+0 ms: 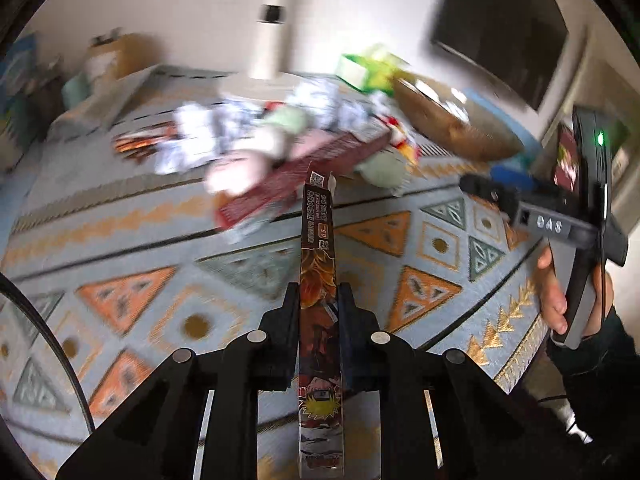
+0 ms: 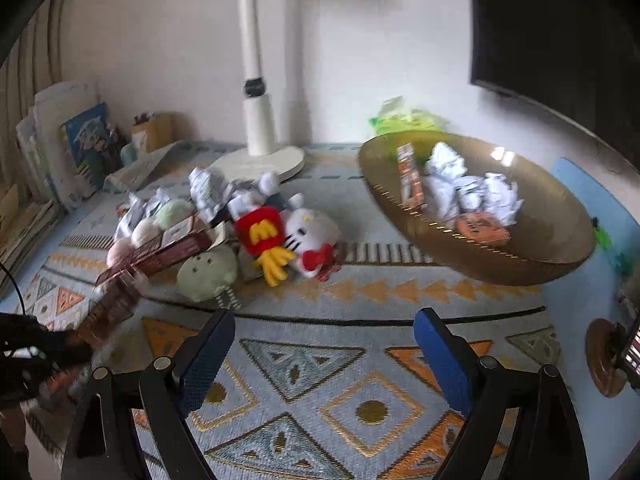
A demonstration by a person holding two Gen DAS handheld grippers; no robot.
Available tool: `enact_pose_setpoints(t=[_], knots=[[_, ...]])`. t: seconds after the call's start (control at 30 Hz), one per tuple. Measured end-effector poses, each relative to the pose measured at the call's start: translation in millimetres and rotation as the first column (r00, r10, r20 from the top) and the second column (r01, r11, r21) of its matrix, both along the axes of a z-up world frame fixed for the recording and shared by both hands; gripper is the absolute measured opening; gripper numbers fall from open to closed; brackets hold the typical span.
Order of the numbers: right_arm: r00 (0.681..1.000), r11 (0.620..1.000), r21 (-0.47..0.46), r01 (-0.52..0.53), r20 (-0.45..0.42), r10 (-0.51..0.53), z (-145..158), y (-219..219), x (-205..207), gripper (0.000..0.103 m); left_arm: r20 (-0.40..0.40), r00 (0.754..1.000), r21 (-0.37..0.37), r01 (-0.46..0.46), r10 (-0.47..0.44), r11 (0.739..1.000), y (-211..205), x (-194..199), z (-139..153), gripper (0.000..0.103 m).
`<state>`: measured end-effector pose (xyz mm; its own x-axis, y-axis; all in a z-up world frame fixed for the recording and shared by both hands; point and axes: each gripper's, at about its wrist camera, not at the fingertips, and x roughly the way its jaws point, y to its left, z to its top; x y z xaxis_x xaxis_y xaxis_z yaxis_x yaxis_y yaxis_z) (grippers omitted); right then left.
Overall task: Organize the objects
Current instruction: 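Hold the snack box in the left gripper while the right gripper grasps a dark red box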
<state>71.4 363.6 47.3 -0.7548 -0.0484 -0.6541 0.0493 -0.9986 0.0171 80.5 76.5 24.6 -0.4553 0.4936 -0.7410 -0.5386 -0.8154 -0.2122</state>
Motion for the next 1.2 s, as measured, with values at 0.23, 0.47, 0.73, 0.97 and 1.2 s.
enact_pose_setpoints(t=[0.23,0.47,0.73,0.97,1.2], knots=[[0.965,0.964,0.041,-0.262,0.039,0.260,26,-50,-16,0.090,-0.022,0.974,0.014,-0.225,0.225,0.974,-62,-24,4,0.014],[0.856,0.782,0.360,-0.509,0.116,0.504,27,-137,-32,0.089,0.000,0.951,0.022,-0.310,0.310,0.950,-71,-46,-10,0.014],[0.782,0.614,0.492,-0.617,0.300,0.546,-9,-168,-65,0.067,-0.012,0.960,-0.006,-0.278,0.278,0.961,-64,-47,-12,0.014],[0.762,0.583,0.497,-0.642,0.331,0.556,-12,-171,-42,0.026,-0.016,0.957,-0.024,-0.290,0.289,0.957,-61,-45,-13,0.014],[0.850,0.788,0.318,-0.527,0.194,0.490,22,-122,-5,0.017,-0.091,0.952,-0.143,-0.304,0.294,0.942,-44,-40,-16,0.014]])
